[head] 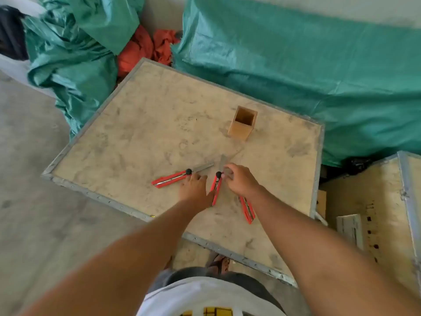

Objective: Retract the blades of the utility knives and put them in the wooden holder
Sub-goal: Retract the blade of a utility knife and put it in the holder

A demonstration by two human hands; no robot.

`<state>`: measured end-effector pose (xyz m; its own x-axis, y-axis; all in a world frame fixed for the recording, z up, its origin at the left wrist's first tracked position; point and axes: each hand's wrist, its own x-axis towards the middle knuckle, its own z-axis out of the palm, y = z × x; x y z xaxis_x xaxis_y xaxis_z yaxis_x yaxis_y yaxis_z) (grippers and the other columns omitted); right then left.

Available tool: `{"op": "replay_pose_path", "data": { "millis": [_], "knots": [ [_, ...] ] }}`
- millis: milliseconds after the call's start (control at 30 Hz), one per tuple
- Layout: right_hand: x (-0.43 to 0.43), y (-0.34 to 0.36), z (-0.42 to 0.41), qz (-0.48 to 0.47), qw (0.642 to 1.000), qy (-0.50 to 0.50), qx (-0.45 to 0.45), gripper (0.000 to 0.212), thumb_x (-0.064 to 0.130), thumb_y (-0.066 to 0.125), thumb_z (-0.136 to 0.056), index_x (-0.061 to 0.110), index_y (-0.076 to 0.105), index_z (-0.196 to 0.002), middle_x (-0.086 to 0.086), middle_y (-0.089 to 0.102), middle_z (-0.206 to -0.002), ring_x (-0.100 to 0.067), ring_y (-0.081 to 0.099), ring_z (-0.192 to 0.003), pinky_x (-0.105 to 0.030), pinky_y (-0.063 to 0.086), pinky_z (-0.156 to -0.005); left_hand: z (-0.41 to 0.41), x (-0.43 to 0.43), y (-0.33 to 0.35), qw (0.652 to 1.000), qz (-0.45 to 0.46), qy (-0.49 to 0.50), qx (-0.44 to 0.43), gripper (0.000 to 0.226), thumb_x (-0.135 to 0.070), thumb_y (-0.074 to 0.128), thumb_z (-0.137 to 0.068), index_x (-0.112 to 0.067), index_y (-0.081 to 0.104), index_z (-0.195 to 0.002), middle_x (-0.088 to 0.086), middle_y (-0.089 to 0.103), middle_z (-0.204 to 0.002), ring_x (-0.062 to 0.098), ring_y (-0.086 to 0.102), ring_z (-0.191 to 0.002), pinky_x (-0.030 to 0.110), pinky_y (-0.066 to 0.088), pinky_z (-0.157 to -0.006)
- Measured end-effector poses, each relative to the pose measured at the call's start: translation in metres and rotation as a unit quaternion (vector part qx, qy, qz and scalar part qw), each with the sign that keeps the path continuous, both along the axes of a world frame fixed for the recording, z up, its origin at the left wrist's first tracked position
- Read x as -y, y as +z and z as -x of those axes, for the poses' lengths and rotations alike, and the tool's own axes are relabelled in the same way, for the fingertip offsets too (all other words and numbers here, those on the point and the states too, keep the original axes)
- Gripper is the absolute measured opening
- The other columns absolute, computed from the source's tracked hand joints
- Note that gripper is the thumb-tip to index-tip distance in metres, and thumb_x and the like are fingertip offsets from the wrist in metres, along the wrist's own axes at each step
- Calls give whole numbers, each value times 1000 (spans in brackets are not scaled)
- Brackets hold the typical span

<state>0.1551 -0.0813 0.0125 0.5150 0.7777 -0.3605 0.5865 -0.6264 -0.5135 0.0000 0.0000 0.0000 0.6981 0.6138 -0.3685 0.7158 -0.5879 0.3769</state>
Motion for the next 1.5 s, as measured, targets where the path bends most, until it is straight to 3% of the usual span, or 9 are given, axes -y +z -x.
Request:
{"op": "replay_pose_path", "data": {
  "millis": [167,300,500,600,733,867,1167,1333,1500],
  "knots": [
    [0,-19,15,12,999,-16,-33,42,21,64,-97,9,59,-137,-16,71,-119,-34,65,-114,-35,48,-97,12,34,-23,999,21,25,-36,60,-57,60,-81,-21,51,-128,8,53,-126,29,51,-118,45,51,-89],
    [-3,-31,17,20,998,-48,-47,47,22,64,-98,12,55,-143,-14,70,-123,-31,65,-116,-34,48,-101,9,38,-32,998,45,37,-18,47,-40,64,-85,-20,52,-126,6,55,-121,29,57,-107,43,55,-82],
    [-9,-40,15,1,988,-131,-78,33,24,67,-96,13,63,-126,-7,71,-110,-23,66,-102,-23,43,-82,10,34,-35,997,65,42,25,31,-28,61,-83,-25,64,-114,3,57,-107,21,61,-80,30,52,-63],
    [-10,-42,18,-24,975,-191,-111,22,25,69,-94,14,64,-113,1,66,-100,-16,63,-93,-26,49,-81,14,34,-34,995,78,42,38,37,-30,63,-79,-29,65,-115,0,57,-108,20,60,-88,31,54,-65],
    [-7,-44,21,-72,949,-259,-167,10,19,69,-95,21,62,-101,-3,69,-103,-26,73,-95,-47,65,-79,25,33,-28,992,99,40,72,49,-32,67,-80,-30,62,-129,-2,59,-120,18,60,-102,27,53,-74],
    [-6,-17,16,-132,927,-281,-210,18,16,69,-96,22,63,-112,-10,68,-114,-29,76,-91,-41,67,-66,33,15,-4,961,223,81,145,46,-23,70,-87,-26,60,-132,-12,66,-117,7,66,-79,5,45,-65],
    [-7,83,1,-250,912,-224,-238,19,13,71,-94,10,70,-113,-15,75,-104,-25,80,-81,-44,67,-70,38,-19,84,894,351,66,271,56,1,71,-84,-23,58,-133,-7,76,-103,14,75,-83,24,60,-72],
    [0,100,3,-229,928,-163,-244,20,7,71,-93,8,73,-113,-11,76,-108,-19,79,-84,-33,66,-63,30,-14,93,856,396,121,309,52,5,72,-82,-11,61,-131,12,77,-99,24,75,-89,34,63,-75],
    [-2,126,15,-210,950,-108,-205,23,12,72,-93,15,77,-115,3,76,-100,-19,77,-87,-38,67,-69,27,-33,110,837,403,128,348,51,9,70,-81,-9,63,-128,8,78,-91,20,75,-83,33,63,-72]
  ]
}}
